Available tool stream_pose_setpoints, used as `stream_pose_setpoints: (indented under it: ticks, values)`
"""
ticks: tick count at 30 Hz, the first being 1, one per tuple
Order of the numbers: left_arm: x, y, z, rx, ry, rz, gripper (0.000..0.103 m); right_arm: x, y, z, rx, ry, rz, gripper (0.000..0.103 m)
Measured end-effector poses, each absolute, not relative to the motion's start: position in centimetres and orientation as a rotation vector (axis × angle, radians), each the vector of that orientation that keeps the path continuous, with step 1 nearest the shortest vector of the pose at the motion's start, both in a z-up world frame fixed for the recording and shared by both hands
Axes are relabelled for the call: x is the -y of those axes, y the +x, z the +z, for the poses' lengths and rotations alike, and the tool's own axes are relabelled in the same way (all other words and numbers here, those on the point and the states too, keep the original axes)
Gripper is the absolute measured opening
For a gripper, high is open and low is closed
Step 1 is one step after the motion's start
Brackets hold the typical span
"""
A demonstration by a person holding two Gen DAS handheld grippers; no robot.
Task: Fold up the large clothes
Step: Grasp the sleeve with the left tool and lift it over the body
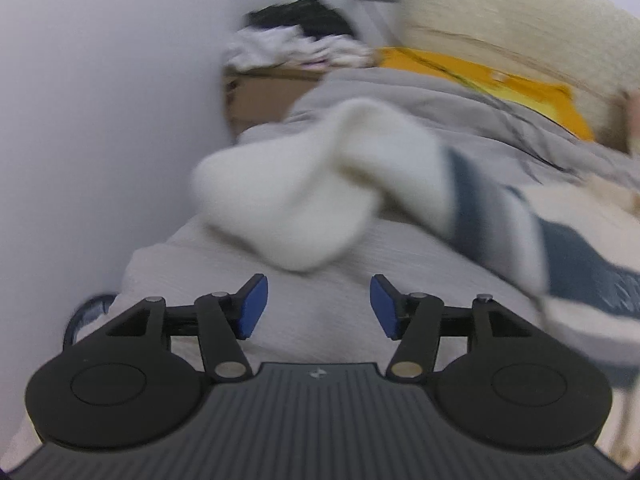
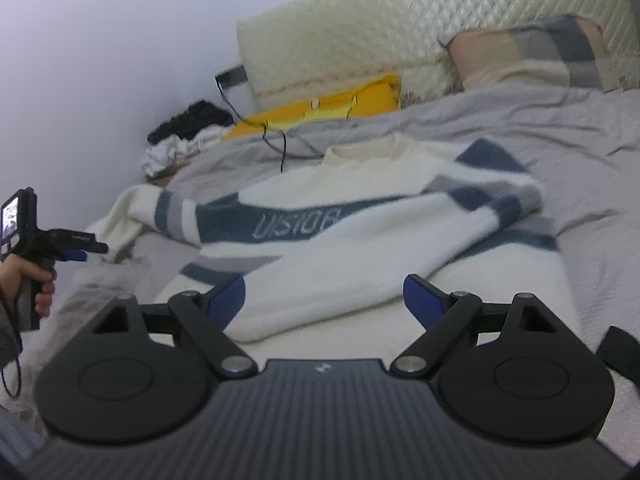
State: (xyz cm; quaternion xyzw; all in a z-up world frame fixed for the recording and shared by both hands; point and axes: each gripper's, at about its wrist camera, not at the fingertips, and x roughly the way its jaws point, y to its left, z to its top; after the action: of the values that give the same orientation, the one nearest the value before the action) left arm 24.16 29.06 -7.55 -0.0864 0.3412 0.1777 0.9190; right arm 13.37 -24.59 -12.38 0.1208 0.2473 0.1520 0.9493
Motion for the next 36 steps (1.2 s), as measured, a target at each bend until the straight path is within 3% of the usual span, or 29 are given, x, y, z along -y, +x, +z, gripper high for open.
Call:
stream_pose_setpoints:
  ticks: [6,14,15,18,20,28,36]
  values:
    - [-37.5,23.9,-12.0,-0.597,-0.75,0.321,0.064,23.0,16.2,-13.7,-0.559,0.238,0.319,0.087]
    - [-39.2,26.6,-13.4,-0.481,-0.946,0.259,0.062,21.4,18.4,-14.9,-0.611,0.216,0.317,0.087]
    - [-39.5,26.9,-13.1,-0.459,-0.944,0.279,0.054,21.3,18.6,-15.0,-0.618,0.216,0.315,0.087]
    - [-39.9,28.2,-11.9,-0.443,-0.886,0.347,0.025,21.2,18.9,-15.1,-0.625,0.214,0.305,0.087]
    - [-40.4,28.7,-10.7,-0.448,-0.853,0.386,0.019,21.2,19.1,-15.0,-0.62,0.215,0.301,0.087]
    - [-38.0,29.4,-1.3,-0.495,-0.402,0.499,0.017,21.8,18.4,-13.7,-0.577,0.227,0.304,0.087]
    - [-27.5,28.6,9.5,-0.39,-0.025,0.387,0.017,24.1,15.4,-11.4,-0.502,0.25,0.288,0.087]
